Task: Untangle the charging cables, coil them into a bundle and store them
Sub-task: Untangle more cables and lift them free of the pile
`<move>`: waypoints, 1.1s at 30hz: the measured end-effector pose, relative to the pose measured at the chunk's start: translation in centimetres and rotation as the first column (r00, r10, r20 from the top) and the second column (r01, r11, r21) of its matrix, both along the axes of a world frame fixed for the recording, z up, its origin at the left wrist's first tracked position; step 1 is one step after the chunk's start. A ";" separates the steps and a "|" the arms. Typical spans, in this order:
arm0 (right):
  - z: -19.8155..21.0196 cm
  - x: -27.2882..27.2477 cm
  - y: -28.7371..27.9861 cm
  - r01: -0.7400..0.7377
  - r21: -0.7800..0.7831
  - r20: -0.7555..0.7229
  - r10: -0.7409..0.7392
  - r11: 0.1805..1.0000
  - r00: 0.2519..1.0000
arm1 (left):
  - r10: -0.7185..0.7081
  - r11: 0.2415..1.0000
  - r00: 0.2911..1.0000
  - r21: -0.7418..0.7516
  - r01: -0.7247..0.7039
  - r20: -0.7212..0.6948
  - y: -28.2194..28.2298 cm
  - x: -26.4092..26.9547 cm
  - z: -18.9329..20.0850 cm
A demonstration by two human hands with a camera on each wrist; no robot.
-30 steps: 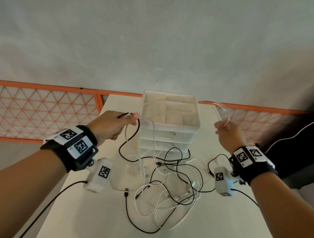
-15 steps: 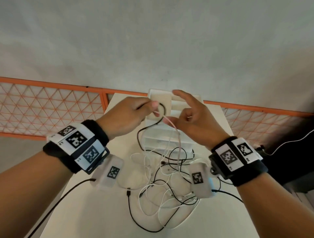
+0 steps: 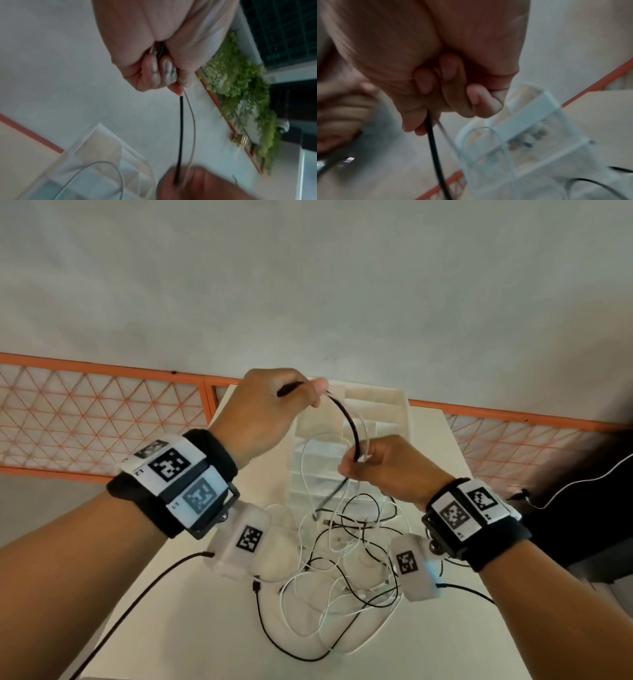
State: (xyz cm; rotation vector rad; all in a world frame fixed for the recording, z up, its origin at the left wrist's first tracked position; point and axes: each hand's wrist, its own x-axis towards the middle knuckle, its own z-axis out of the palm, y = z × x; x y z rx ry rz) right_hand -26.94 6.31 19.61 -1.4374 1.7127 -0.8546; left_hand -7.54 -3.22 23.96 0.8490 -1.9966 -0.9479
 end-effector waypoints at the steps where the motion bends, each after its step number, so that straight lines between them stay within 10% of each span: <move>1: -1.3 -1.0 0.1 0.038 0.053 -0.087 -0.033 0.998 0.996 | 0.027 0.996 0.995 0.087 -0.018 -0.100 -0.2 0.1 0.2; 6: -6.5 -6.7 1.9 0.341 0.192 -0.393 -0.246 0.920 0.886 | -0.025 0.905 0.955 0.400 0.148 -0.297 -1.2 2.7 -0.1; 10: -6.5 -9.9 2.1 0.569 -0.040 -0.183 -0.566 0.821 0.804 | -0.202 0.935 0.965 0.327 0.139 0.169 -1.1 5.2 -3.2; 16: -3.8 -8.8 1.5 0.574 -0.211 0.053 -0.577 0.791 0.815 | -0.377 0.911 0.655 0.391 0.134 0.654 -0.2 6.7 -10.3; 22: -9.1 -7.9 3.6 0.300 0.384 -0.551 -0.044 0.873 0.833 | -0.124 0.855 0.889 0.502 -0.129 0.440 0.4 7.0 -11.9; 28: -8.9 -7.8 2.6 0.689 -0.032 -0.422 -0.635 0.724 0.648 | -0.215 0.846 0.862 0.528 -0.070 0.459 0.4 7.3 -10.0; 33: -9.0 -7.8 1.4 0.623 0.087 -0.464 -0.522 0.777 0.716 | -0.244 0.859 0.783 0.503 -0.100 0.572 0.2 8.6 -10.1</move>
